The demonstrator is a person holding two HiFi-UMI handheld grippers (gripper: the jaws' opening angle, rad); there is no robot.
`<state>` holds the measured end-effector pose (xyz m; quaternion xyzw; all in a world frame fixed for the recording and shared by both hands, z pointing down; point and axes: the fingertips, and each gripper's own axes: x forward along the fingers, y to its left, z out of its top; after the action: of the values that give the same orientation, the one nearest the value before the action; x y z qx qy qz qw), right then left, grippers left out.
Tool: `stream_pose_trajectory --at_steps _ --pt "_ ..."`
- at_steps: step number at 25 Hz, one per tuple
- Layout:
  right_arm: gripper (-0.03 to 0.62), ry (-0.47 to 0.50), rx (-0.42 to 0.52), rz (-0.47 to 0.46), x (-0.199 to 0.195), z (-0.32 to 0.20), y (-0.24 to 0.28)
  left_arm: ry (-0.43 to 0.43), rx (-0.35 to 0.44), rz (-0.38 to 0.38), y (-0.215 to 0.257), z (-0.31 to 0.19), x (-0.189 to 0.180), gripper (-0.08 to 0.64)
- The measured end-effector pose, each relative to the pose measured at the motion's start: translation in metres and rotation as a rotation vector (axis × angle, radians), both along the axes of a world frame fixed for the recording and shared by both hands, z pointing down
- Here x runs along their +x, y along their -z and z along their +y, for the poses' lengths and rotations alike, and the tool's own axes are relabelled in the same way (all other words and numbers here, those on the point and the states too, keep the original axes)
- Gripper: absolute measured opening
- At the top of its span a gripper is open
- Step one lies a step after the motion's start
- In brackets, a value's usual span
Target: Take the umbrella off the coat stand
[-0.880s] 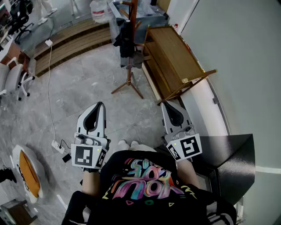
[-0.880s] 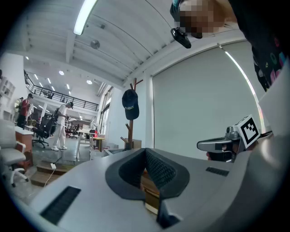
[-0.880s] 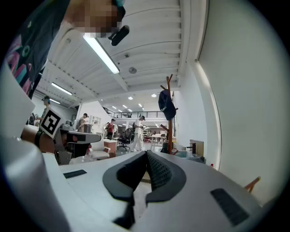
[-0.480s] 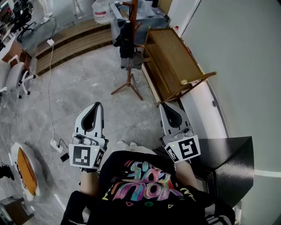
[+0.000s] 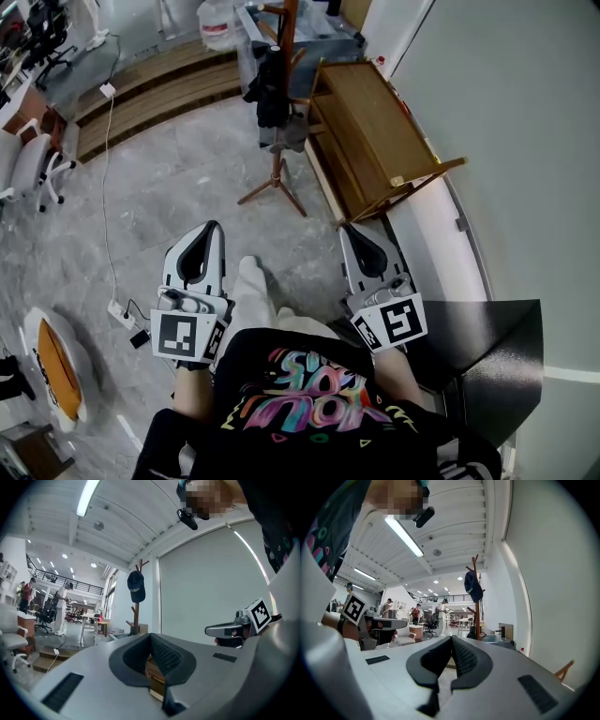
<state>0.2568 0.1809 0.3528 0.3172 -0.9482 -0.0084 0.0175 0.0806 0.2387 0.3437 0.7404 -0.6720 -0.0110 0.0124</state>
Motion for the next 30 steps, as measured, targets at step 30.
stream_pose_trajectory --at_steps 30 --pt "0.015 -0.146 0.001 0.037 -0.208 -0.214 0.000 -0.062 0.012 0.053 0.005 -0.218 -0.234 0.023"
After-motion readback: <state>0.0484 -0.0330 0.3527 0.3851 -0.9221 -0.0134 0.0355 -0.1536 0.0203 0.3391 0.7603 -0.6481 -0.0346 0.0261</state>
